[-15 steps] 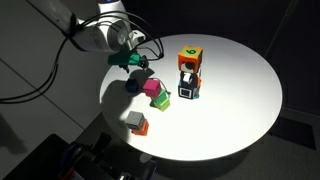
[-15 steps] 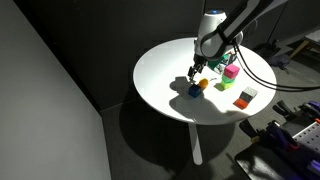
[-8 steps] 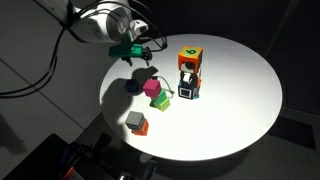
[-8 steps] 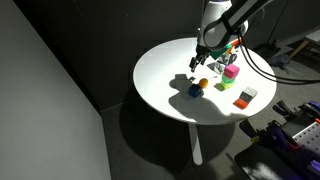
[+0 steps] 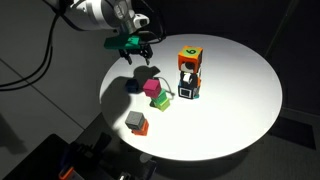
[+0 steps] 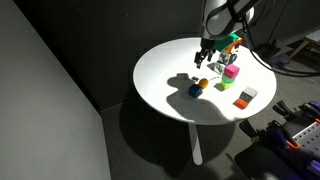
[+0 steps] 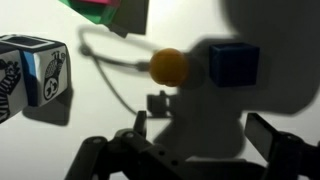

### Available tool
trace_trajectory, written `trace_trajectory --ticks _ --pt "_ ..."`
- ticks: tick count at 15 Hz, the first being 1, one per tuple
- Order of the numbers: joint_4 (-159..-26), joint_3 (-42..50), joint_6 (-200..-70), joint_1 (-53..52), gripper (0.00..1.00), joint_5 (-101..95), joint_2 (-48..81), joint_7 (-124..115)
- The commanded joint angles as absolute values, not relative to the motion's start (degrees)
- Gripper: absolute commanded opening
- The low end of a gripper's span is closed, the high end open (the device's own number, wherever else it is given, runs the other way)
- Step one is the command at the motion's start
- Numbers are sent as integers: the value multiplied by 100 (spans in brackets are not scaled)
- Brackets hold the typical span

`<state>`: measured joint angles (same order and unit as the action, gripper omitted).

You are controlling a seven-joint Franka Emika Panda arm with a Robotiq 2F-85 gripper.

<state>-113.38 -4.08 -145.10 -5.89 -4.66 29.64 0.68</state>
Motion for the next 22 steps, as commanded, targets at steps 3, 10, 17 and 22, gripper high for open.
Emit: trace_trajectory --ticks 3,10,17,22 --pt "-11663 -413 -13677 -600 100 -219 2348 -181" --pt "-12045 -493 -13357 -529 100 71 1791 4" --pt "-12442 -468 -13570 -528 100 66 1286 -8" --pt "-12328 -454 -13482 -563 100 -30 1351 -58"
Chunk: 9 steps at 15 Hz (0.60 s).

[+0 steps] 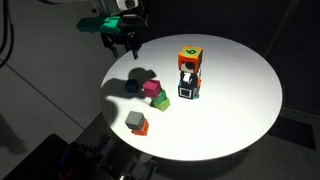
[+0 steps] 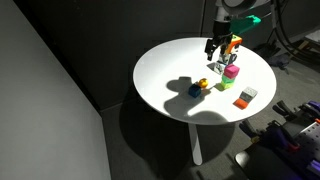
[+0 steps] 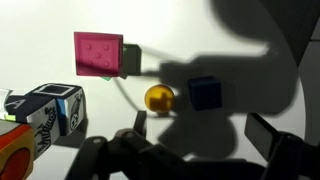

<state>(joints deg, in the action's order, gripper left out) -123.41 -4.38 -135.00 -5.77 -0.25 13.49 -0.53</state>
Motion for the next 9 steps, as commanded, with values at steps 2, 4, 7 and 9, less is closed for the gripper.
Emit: trace_trajectory --ticks 2,4,7,9 --pt "-12367 -455 -13482 -561 100 -29 1293 -58" --pt "-12388 -455 -13482 -560 100 -29 1284 -57" --pt "-12399 -455 -13483 -560 100 -29 1284 -57" --pt "-12400 -454 -13484 -560 100 -29 1284 -57"
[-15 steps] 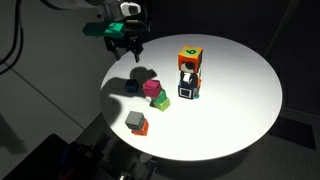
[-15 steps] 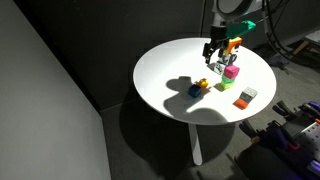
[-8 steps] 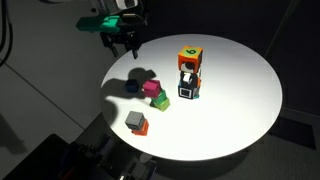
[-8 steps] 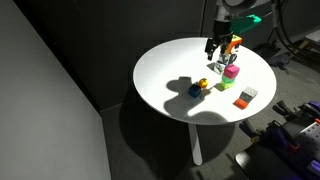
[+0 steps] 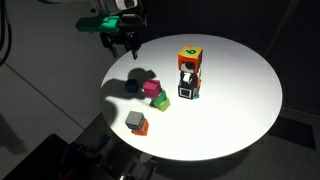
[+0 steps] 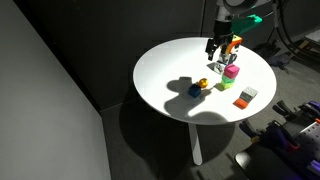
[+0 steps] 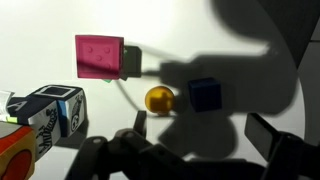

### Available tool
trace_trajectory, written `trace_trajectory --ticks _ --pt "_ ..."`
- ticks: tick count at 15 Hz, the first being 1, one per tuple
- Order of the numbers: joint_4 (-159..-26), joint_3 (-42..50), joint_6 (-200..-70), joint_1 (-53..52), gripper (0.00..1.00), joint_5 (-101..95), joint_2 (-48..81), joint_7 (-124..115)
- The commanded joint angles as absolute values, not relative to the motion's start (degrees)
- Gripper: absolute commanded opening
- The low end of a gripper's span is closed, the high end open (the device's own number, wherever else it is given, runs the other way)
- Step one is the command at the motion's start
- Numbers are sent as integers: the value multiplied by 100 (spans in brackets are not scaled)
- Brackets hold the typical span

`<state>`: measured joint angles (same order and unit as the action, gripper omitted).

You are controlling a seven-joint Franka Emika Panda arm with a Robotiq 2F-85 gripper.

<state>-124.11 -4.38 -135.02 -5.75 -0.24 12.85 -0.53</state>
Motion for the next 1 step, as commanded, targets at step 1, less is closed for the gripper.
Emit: trace_trajectory --ticks 1 --pt "-12401 -454 -13484 -560 100 -29 1284 -57"
